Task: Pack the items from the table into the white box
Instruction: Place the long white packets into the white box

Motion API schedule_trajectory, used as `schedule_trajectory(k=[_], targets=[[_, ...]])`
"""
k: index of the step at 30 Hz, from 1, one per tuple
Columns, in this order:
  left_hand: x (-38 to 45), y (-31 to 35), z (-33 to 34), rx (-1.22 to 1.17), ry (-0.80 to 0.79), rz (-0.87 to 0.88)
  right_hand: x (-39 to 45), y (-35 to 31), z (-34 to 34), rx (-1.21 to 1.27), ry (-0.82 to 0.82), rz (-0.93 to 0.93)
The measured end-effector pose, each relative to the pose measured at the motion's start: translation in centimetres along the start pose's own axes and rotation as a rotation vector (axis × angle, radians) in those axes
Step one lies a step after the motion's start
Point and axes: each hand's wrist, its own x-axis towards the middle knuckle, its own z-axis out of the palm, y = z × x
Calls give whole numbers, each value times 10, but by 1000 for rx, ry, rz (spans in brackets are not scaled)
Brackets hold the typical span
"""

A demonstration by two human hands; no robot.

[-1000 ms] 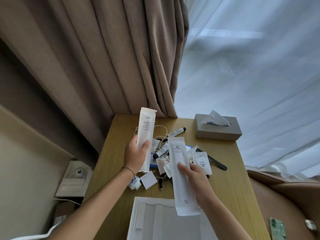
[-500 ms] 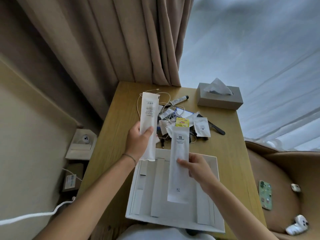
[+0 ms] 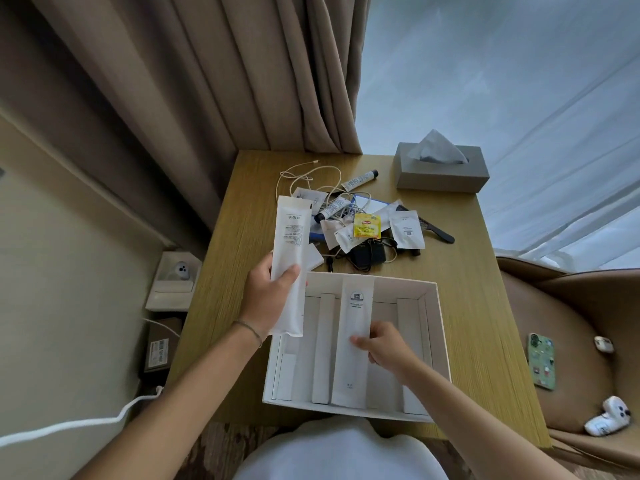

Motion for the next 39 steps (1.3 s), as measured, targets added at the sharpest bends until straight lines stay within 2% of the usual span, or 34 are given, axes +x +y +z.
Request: schedule_trajectory(k=[10,15,18,21,23,27,31,36,39], targets=[[-28,-4,-5,-16,8,-106,37,24,17,-251,15,82],[-44,-2,0,-74,-80,-221,48,32,20,-408,94,142],[-51,-4,8,-98,-161,-283,46,35,23,-563,140,111],[-56,-12,19,-56,-227,-313,40,27,25,-825,179,77],[-58,-20,26,17,-263,-330,35,19,24,-897,181,60],[-57,-38,42,171,-345,-374,21,4,6,-696,277,51],[-54,-52,60,239,-394,-450,-8,-6,-28,-671,409,-62],[-45,-69,85,268,-417,-573,-33,-12,-34,-686,413,-157],[-38,-85,97,324,-410,-587,-38,-16,-34,-664,417,-176]])
